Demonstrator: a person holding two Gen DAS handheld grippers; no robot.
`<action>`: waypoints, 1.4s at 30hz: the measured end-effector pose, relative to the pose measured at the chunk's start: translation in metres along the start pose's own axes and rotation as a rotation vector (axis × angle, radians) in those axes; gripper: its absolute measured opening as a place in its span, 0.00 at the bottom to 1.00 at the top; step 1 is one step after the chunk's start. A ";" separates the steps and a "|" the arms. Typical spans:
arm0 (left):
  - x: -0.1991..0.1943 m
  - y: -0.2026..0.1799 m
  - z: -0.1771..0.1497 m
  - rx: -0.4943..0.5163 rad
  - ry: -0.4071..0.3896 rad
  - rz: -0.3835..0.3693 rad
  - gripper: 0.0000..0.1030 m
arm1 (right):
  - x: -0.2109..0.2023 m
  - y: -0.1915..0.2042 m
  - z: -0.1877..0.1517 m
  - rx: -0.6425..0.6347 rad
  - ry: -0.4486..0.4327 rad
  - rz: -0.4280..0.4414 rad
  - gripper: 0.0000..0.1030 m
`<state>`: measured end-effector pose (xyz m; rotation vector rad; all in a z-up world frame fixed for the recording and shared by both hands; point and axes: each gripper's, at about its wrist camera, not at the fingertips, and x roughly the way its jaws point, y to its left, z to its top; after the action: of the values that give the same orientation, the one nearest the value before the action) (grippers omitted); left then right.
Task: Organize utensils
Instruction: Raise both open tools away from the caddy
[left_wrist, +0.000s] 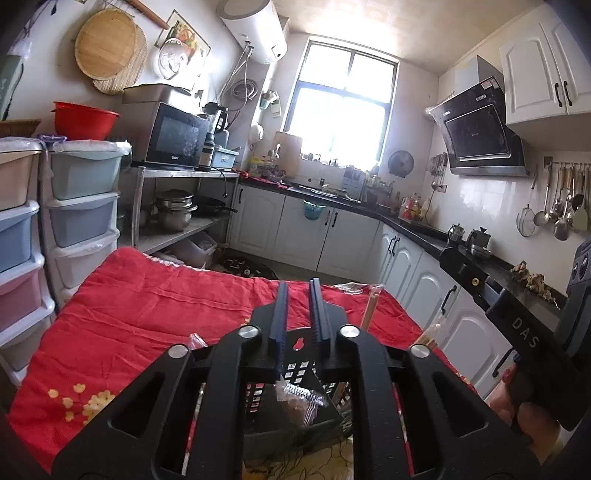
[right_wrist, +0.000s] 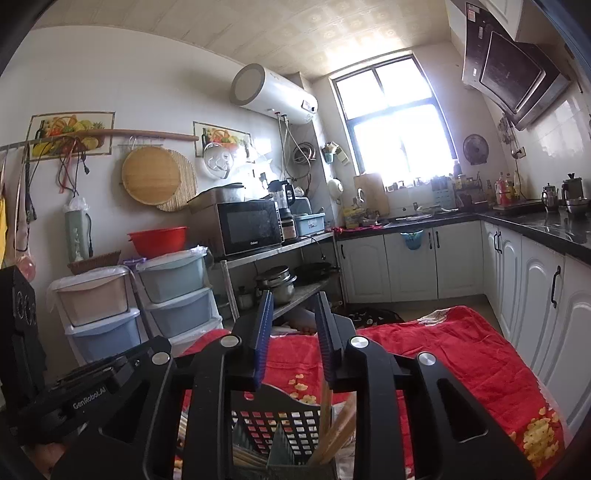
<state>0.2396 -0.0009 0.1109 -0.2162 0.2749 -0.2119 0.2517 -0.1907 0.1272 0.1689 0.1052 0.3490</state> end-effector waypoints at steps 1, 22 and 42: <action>-0.001 0.001 0.000 -0.005 0.001 -0.001 0.11 | -0.002 0.000 0.000 -0.001 0.001 0.000 0.26; -0.052 0.018 -0.001 -0.079 -0.032 -0.042 0.88 | -0.046 -0.012 -0.009 -0.008 0.100 -0.045 0.44; -0.085 0.030 -0.024 -0.110 -0.009 -0.022 0.90 | -0.073 -0.008 -0.034 -0.019 0.182 -0.041 0.49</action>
<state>0.1578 0.0434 0.1023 -0.3289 0.2760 -0.2176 0.1820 -0.2185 0.0977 0.1154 0.2850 0.3242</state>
